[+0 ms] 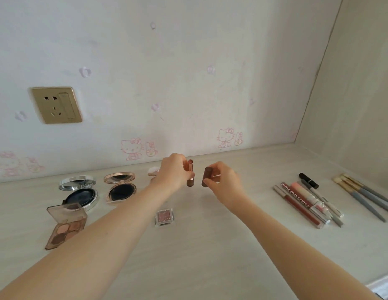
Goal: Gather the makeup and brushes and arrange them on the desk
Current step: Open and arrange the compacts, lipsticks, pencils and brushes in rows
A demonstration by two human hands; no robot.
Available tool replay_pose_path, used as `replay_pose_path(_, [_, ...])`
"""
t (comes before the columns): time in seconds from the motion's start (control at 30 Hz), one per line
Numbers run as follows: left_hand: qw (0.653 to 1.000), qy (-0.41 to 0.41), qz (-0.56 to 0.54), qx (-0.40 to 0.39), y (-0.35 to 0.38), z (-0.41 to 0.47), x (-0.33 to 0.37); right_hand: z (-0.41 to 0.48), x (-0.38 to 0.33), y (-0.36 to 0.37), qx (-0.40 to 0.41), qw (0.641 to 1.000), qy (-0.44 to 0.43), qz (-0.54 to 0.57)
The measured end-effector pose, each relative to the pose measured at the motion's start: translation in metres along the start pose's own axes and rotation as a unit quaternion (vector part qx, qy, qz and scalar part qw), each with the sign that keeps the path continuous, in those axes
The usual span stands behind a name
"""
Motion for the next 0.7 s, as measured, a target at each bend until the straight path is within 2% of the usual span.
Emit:
replay_pose_path(0.4, [0.998,-0.009,0.057,0.038,0.006,0.013,-0.005,0.027,0.018,0.025,-0.037,0.997,-0.027,-0.056])
replay_pose_path(0.7, [0.999,-0.011,0.033,0.038,0.011,0.022,-0.013,0.033,0.012,0.036,-0.033,0.993,-0.066,-0.087])
Point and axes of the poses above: each hand's wrist, its own z-axis towards the middle knuckle, its own y-axis out of the palm, x = y × z, the point moved 9 cm from there along z, towards the middle knuckle, and after that the axes turned 8 degrees about z, right-handed, at the moved point
